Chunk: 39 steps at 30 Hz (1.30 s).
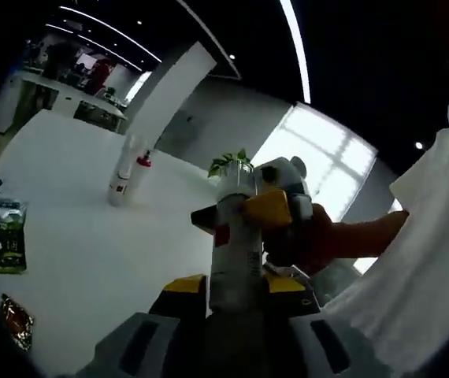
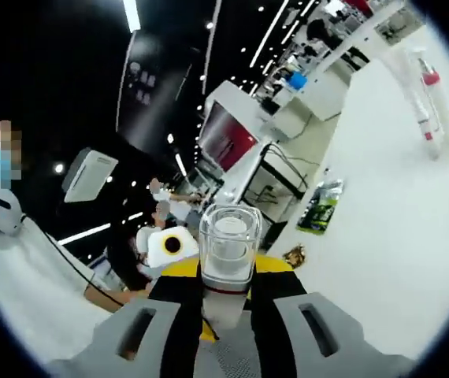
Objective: Arrange the skincare products in the storage area until every visible bottle or jar stands upright without overlapping.
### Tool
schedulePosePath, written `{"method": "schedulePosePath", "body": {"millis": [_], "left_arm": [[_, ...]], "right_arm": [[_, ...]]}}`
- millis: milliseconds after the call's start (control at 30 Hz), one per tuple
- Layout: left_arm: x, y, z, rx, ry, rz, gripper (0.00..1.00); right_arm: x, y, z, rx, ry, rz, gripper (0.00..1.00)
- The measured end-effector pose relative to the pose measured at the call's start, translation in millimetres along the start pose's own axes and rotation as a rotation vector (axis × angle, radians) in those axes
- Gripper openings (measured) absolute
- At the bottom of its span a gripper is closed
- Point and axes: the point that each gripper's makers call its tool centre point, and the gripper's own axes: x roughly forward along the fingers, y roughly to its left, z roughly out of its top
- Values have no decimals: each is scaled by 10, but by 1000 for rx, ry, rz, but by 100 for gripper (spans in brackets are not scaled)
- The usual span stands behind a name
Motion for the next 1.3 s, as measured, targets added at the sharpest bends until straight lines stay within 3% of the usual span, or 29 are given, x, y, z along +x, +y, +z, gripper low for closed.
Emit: {"method": "schedulePosePath", "body": {"millis": [67, 133, 200, 267, 300, 367, 433, 600, 767, 900, 1033, 1100, 1200, 1300], "left_arm": [[-8, -118, -48, -45, 28, -74, 29], [-15, -155, -37, -66, 26, -108, 26], [-31, -177, 31, -110, -6, -140, 26], [-59, -215, 45, -149, -2, -181, 24], [-45, -196, 9, -150, 21, -177, 24], [-39, -231, 9, -106, 5, -165, 24], [-47, -259, 17, -111, 2, -183, 23], [-69, -265, -29, -98, 35, -190, 22], [-30, -130, 3, -84, 15, -88, 21], [51, -51, 152, -127, -32, -40, 20], [157, 127, 164, -115, 11, 100, 20], [178, 174, 177, -106, 19, 145, 20], [176, 260, 235, -90, 6, 223, 20], [186, 357, 227, -19, 35, 343, 20]], "right_arm": [[12, 90, -57, -15, 46, 56, 19], [19, 125, -138, -42, 104, 82, 20], [22, 152, -243, -77, 174, 93, 20], [26, 149, -317, -91, 218, 83, 19], [42, 192, -281, -92, 192, 100, 20], [28, 204, -272, -92, 188, 112, 20], [24, 258, -253, -71, 168, 149, 20], [33, 235, -309, -40, 154, 149, 20], [6, 53, -258, -28, 80, 33, 21], [-29, -84, -79, 19, -43, -96, 21], [-82, -322, -64, 50, -58, -262, 23], [-121, -428, -63, 129, -83, -345, 26], [-155, -508, -27, 111, -101, -414, 31], [-136, -507, -82, 123, -69, -435, 26]]}}
